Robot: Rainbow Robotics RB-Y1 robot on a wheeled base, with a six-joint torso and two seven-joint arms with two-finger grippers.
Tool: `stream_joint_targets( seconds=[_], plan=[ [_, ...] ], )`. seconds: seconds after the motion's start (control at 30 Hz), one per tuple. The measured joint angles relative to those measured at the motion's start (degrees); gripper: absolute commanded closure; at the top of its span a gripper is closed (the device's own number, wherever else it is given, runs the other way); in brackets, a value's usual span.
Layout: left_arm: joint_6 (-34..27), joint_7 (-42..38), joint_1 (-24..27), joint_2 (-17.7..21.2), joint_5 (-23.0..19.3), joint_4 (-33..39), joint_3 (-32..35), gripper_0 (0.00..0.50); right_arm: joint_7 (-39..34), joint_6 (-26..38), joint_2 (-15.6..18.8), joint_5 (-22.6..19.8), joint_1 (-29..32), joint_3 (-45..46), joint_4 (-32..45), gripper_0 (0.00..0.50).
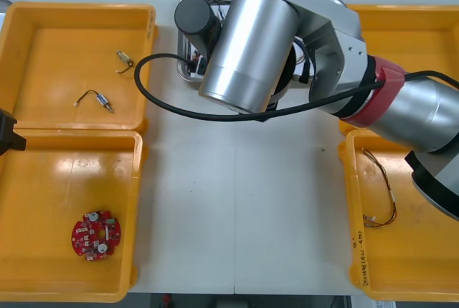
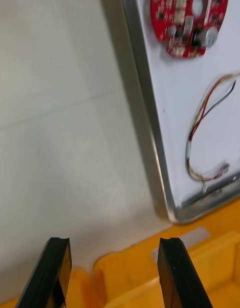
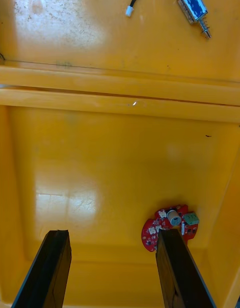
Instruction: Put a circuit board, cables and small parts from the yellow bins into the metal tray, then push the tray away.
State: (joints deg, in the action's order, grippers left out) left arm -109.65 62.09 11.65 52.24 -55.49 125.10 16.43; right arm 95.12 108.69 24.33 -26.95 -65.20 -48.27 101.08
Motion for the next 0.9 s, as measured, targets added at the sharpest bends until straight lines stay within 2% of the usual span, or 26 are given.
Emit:
stream_joint_targets(
  seconds=[0.2,0.33,0.4,0.63,0.77,0.9],
  plan=[
    [0.0,0.0,0.0,0.0,0.0,0.0,0.0,0.0,0.0,1.0,0.0,0.1,4.1,7.4,7.6,0.0],
    [0.0,0.0,0.0,0.0,0.0,0.0,0.0,0.0,-0.1,1.1,0.0,-0.1,5.9,11.2,11.7,0.097],
    [0.0,0.0,0.0,0.0,0.0,0.0,0.0,0.0,-0.3,1.1,0.0,-0.9,7.0,13.4,13.0,0.122],
    [0.0,0.0,0.0,0.0,0.0,0.0,0.0,0.0,-1.2,1.1,0.4,-5.5,12.3,25.6,14.5,0.124],
    [0.0,0.0,0.0,0.0,0.0,0.0,0.0,0.0,-1.2,1.1,2.0,-7.8,15.1,32.6,15.2,0.116],
    [0.0,0.0,0.0,0.0,0.0,0.0,0.0,0.0,-1.3,1.1,3.7,-8.4,18.1,38.7,16.0,0.115]
  ],
)
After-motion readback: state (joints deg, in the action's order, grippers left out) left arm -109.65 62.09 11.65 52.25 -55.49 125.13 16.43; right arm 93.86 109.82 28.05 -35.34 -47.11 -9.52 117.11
